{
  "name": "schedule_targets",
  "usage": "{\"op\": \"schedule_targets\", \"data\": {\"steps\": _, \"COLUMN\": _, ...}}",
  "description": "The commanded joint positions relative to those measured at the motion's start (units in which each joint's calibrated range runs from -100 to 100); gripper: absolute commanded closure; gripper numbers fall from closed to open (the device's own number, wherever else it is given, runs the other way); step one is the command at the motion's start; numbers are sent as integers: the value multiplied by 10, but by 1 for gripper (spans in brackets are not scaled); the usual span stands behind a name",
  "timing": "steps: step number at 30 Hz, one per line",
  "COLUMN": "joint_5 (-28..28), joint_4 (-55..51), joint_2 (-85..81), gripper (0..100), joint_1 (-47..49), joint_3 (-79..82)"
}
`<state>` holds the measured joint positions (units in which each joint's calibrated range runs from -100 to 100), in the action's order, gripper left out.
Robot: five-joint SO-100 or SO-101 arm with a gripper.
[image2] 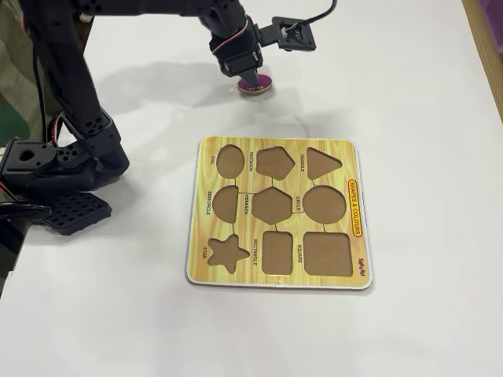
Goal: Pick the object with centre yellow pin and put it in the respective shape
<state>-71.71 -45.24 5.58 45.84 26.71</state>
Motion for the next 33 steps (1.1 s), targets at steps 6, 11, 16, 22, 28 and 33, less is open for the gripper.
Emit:
{"op": "schedule_targets", "data": {"steps": 6, "joint_5": 3, "joint_4": -1, "joint_2": -128, "gripper": 99, "joint_1": -32, "joint_3": 66}}
{"op": "schedule_targets", "data": {"steps": 11, "joint_5": 1, "joint_4": -1, "joint_2": -181, "gripper": 99, "joint_1": -65, "joint_3": 83}}
{"op": "schedule_targets", "data": {"steps": 16, "joint_5": -2, "joint_4": -1, "joint_2": -239, "gripper": 99, "joint_1": -111, "joint_3": 121}}
{"op": "schedule_targets", "data": {"steps": 22, "joint_5": -14, "joint_4": 0, "joint_2": -327, "gripper": 99, "joint_1": -182, "joint_3": 186}}
{"op": "schedule_targets", "data": {"steps": 28, "joint_5": -105, "joint_4": 0, "joint_2": -396, "gripper": 99, "joint_1": -223, "joint_3": 249}}
{"op": "schedule_targets", "data": {"steps": 33, "joint_5": -192, "joint_4": 0, "joint_2": -437, "gripper": 99, "joint_1": -244, "joint_3": 290}}
